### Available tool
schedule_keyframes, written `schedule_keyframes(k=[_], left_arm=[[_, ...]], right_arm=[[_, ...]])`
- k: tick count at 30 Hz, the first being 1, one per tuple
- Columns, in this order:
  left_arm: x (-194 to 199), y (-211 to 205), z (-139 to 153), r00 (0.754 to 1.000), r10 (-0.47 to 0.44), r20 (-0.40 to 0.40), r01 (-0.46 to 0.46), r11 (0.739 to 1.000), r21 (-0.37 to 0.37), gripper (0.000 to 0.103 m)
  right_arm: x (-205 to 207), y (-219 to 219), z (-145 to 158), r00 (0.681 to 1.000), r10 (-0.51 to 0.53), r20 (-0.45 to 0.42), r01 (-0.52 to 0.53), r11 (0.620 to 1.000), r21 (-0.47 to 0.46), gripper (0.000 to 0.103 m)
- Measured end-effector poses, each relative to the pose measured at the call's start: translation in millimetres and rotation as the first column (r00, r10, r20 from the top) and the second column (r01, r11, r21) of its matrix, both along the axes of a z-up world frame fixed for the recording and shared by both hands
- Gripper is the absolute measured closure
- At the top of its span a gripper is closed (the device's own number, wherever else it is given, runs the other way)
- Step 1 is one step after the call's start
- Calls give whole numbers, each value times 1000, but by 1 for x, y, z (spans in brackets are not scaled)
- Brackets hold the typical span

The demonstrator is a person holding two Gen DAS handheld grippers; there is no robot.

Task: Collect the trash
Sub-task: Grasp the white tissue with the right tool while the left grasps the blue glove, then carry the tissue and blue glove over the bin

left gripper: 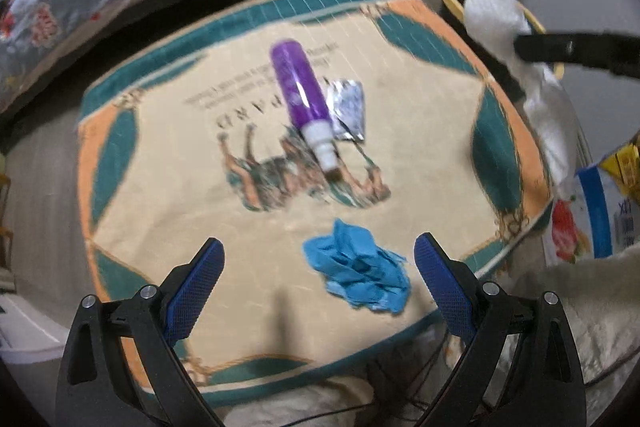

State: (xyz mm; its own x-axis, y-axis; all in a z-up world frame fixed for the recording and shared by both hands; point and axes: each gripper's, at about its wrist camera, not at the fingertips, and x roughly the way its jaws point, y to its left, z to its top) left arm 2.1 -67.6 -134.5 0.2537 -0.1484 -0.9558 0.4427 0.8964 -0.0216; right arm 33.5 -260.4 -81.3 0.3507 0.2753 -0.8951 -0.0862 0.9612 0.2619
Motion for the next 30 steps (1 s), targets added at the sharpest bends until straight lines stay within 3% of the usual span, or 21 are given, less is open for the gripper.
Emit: schedule_keyframes(k=[5, 7, 9, 13, 24, 30], left_arm=[[-6, -12, -21, 997, -44, -59, 46, 998, 32, 12], [-7, -15, -25, 996, -62, -71, 65, 997, 40, 28], [-7, -16, -29, 992, -72, -104, 74, 997, 20, 53], [-9, -18, -18, 993, -94, -75, 93, 996, -9, 73], [8, -22, 44, 990, -41, 138, 52, 996, -74, 77], [27, -43, 108, 964, -46, 263, 87, 985, -147, 76]], right_arm=[[-1, -1, 2, 1000, 19, 17, -18, 1000, -26, 77], [0, -5, 3, 1000, 11, 22, -11, 1000, -15, 77], [0, -7, 4, 1000, 7, 24, -7, 1000, -13, 77], [1, -12, 4, 1000, -4, 26, 4, 1000, -4, 77], [0, -34, 13, 996, -64, 61, 64, 998, 0, 77], [4, -63, 19, 984, -145, 102, 147, 989, -11, 77]])
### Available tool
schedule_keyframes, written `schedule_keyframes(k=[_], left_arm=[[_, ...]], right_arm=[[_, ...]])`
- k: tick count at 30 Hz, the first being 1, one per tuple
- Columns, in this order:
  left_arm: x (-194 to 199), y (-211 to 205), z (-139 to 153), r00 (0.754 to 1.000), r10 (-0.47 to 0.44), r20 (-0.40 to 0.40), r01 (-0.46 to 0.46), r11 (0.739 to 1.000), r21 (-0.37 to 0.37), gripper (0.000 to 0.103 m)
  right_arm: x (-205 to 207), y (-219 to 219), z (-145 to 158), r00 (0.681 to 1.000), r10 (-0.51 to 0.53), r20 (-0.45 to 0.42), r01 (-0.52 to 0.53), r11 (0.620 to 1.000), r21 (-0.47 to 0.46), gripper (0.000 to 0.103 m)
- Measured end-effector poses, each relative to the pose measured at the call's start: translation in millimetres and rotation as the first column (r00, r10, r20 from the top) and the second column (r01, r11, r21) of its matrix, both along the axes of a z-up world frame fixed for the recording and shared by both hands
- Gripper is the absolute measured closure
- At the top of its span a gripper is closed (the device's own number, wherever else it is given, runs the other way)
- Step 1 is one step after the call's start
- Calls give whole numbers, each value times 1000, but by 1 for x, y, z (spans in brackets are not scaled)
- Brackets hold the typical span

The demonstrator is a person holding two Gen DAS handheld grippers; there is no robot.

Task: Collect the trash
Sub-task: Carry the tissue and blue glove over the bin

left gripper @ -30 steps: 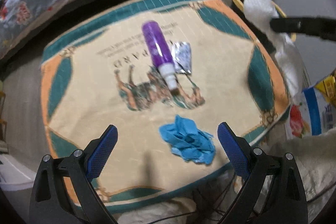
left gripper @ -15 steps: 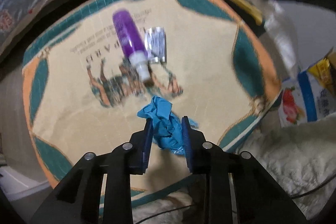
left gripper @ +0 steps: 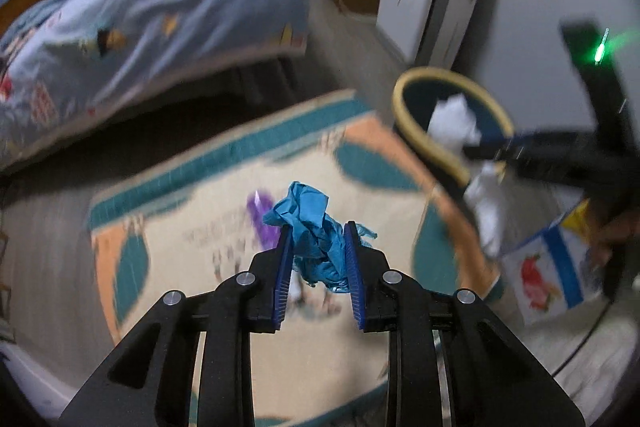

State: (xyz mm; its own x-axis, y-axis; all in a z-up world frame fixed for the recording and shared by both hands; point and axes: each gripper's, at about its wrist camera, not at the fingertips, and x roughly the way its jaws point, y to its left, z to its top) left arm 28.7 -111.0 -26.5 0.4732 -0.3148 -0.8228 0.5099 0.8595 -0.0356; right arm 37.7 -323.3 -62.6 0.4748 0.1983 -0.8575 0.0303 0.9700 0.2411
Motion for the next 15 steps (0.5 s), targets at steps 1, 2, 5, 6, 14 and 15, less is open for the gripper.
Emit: schedule_keyframes(k=[1, 2, 5, 6, 14, 15], left_arm=[[5, -8, 9, 1000, -10, 14, 11, 1000, -11, 77], [8, -15, 14, 1000, -18, 21, 19, 1000, -16, 77], [18, -38, 24, 998, -50, 44, 51, 998, -32, 76], [20, -45, 24, 997, -56, 52, 58, 998, -36, 76], [31, -94, 1, 994, -100, 37, 102, 993, -50, 76], [33, -99, 0, 994, -103, 35, 105, 993, -51, 76]], right_arm=[[1, -5, 0, 1000, -12, 2, 12, 1000, 4, 77], [1, -8, 0, 1000, -20, 3, 20, 1000, 5, 77], [2, -21, -1, 999, -48, 13, 48, 999, -2, 77], [2, -28, -2, 998, -58, 16, 58, 998, -6, 77], [5, -82, -12, 988, -154, 9, 154, 988, 9, 77], [6, -91, -13, 985, -172, 8, 172, 985, 23, 77]])
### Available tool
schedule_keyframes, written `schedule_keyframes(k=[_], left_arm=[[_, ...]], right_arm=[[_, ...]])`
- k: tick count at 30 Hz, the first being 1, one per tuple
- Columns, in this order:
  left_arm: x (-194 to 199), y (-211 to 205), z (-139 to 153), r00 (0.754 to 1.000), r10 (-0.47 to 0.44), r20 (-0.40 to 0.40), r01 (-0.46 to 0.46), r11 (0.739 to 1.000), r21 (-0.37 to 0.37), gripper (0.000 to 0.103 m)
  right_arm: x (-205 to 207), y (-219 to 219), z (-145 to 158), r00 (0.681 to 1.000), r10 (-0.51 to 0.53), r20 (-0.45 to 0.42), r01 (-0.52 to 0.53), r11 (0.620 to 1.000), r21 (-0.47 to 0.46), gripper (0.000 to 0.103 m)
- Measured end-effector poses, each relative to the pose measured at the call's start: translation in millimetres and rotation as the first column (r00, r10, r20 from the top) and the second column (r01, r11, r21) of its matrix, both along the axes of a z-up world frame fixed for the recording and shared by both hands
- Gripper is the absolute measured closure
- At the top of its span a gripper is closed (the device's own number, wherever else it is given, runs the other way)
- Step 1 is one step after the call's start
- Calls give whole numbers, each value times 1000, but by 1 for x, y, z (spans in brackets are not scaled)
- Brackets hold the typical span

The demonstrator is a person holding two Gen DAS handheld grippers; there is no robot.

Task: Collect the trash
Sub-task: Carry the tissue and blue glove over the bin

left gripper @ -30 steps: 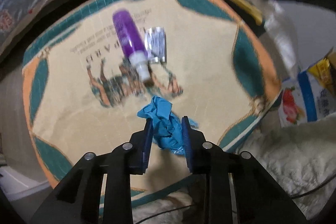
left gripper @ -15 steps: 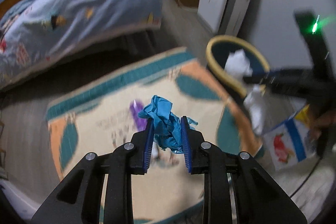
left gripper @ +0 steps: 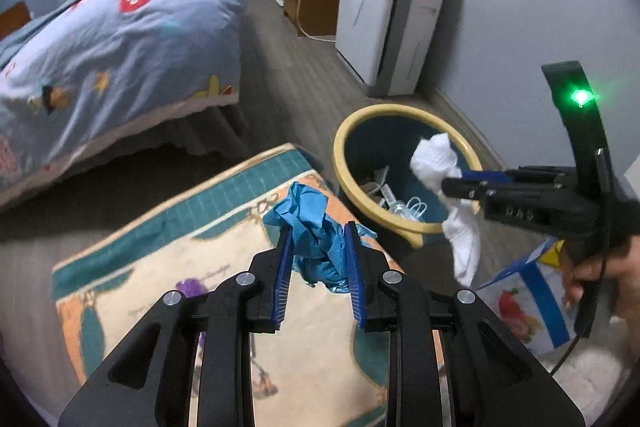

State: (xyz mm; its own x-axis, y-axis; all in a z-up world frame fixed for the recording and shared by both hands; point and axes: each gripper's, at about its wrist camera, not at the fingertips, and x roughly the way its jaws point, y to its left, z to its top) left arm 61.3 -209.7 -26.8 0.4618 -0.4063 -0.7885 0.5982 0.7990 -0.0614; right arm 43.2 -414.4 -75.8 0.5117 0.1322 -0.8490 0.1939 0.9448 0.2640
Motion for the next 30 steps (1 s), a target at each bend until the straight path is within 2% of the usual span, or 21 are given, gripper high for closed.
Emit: schedule_keyframes(k=[6, 11, 18, 23, 30], left_arm=[[16, -23, -12, 1000, 9, -25, -9, 1000, -7, 76], [22, -48, -24, 999, -9, -37, 9, 1000, -2, 76], [24, -84, -37, 998, -35, -58, 34, 999, -15, 76], [19, -107, -49, 996, -69, -56, 69, 998, 9, 76], [29, -124, -72, 995, -50, -89, 51, 999, 8, 76]], right_arm=[[0, -34, -12, 998, -65, -12, 65, 997, 39, 77], [-5, -54, -21, 995, -101, -25, 102, 994, 36, 77], [-9, -81, -30, 985, -171, -20, 172, 985, 35, 77], [-9, -93, -34, 979, -202, -17, 202, 978, 50, 77], [-4, -111, -36, 957, -291, 6, 289, 955, 66, 77]])
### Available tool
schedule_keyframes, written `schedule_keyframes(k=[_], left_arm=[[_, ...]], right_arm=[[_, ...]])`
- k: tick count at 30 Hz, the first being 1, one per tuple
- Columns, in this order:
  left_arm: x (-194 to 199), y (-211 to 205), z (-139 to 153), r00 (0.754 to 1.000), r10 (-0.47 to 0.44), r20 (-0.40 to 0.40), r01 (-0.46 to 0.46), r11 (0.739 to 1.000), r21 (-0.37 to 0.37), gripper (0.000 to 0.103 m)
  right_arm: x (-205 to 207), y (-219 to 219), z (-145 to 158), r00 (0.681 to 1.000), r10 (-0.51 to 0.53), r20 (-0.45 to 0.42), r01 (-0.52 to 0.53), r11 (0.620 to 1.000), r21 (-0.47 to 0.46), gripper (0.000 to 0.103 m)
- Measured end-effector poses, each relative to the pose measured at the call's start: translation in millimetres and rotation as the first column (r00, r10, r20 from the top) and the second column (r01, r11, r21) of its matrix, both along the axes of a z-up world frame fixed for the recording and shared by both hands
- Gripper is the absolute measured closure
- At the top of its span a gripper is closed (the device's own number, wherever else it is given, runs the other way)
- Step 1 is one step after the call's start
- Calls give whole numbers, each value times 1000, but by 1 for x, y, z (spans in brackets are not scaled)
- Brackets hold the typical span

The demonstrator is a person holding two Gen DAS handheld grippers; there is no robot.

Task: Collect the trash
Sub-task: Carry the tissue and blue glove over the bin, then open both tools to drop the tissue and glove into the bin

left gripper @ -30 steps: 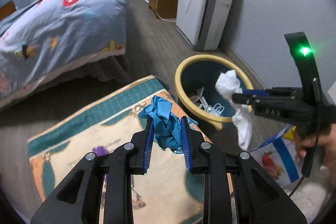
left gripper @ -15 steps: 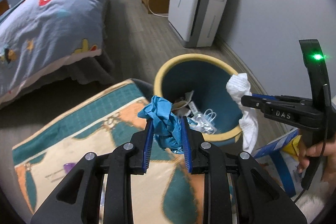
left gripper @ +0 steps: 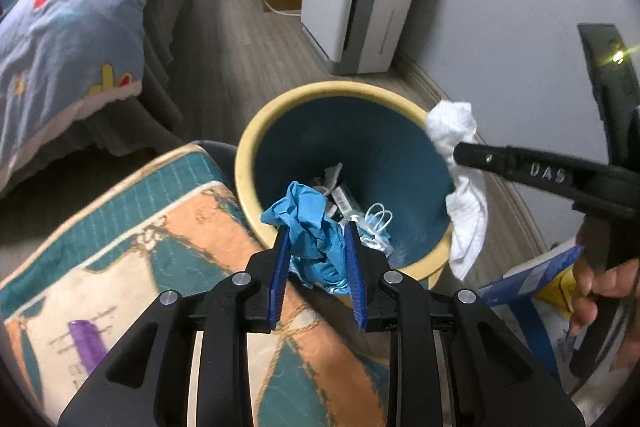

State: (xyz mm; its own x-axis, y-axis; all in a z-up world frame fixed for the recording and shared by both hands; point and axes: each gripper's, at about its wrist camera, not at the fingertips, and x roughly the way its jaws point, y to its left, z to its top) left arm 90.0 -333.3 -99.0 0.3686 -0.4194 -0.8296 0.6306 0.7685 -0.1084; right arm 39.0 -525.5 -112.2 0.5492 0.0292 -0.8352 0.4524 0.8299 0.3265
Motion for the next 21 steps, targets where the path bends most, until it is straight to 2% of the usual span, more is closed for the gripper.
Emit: schedule_keyframes(k=[6, 13, 14, 16, 17, 18, 21], left_arm=[[9, -10, -12, 999, 9, 40, -10, 1000, 19, 75], [13, -11, -9, 998, 11, 67, -9, 1000, -24, 73], [11, -12, -8, 997, 5, 71, -3, 1000, -31, 71], [10, -14, -8, 998, -4, 69, 7, 999, -40, 65], [9, -14, -7, 997, -6, 70, 9, 999, -45, 57], [8, -14, -6, 997, -7, 77, 11, 999, -50, 51], [4, -14, 0, 994, -9, 109, 15, 999, -53, 43]], right_arm=[[9, 8, 10, 999, 6, 51, -3, 999, -52, 77], [9, 7, 16, 994, 8, 111, -1, 998, -62, 74], [9, 7, 17, 993, 5, 120, 1, 999, -54, 70], [7, 5, 19, 989, -7, 145, 11, 999, -31, 52], [6, 4, 20, 988, -11, 152, 16, 999, -28, 41], [5, 3, 22, 987, -21, 159, 26, 999, -30, 37], [5, 2, 24, 986, -37, 162, 43, 999, -29, 32]])
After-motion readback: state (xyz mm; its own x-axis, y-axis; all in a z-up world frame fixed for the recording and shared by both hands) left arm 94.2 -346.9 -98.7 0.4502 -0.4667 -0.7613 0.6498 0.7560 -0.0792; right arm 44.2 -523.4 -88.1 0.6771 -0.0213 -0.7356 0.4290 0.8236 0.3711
